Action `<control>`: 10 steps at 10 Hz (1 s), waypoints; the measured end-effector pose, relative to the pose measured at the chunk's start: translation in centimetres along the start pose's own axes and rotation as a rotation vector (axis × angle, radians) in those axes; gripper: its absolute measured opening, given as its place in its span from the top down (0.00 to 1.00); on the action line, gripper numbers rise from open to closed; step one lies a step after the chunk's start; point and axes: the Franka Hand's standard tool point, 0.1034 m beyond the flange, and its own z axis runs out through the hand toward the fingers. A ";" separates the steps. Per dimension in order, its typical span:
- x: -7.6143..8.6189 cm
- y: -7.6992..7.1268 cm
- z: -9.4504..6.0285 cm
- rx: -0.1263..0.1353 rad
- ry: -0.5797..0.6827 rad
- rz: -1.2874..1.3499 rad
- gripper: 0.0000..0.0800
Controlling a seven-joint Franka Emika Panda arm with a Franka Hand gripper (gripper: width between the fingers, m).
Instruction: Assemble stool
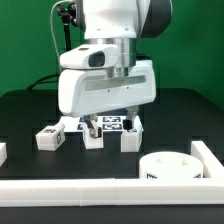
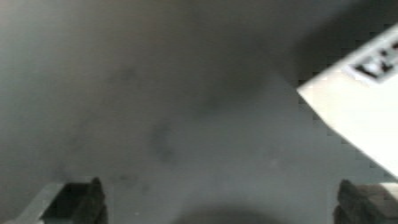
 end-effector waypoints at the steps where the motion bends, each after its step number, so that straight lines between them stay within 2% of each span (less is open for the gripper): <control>1: 0.3 -0.5 0.0 0.006 0.004 0.079 0.19; 6: 0.6 -1.2 0.1 0.041 0.014 0.394 0.19; 8: 0.3 -1.2 0.4 0.064 0.011 0.573 0.19; 10: 0.3 -1.8 0.6 0.074 0.002 0.735 0.19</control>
Offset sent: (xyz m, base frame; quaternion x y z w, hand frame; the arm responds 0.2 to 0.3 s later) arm 0.0000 0.0000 0.0000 0.0000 0.0000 0.1296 0.9916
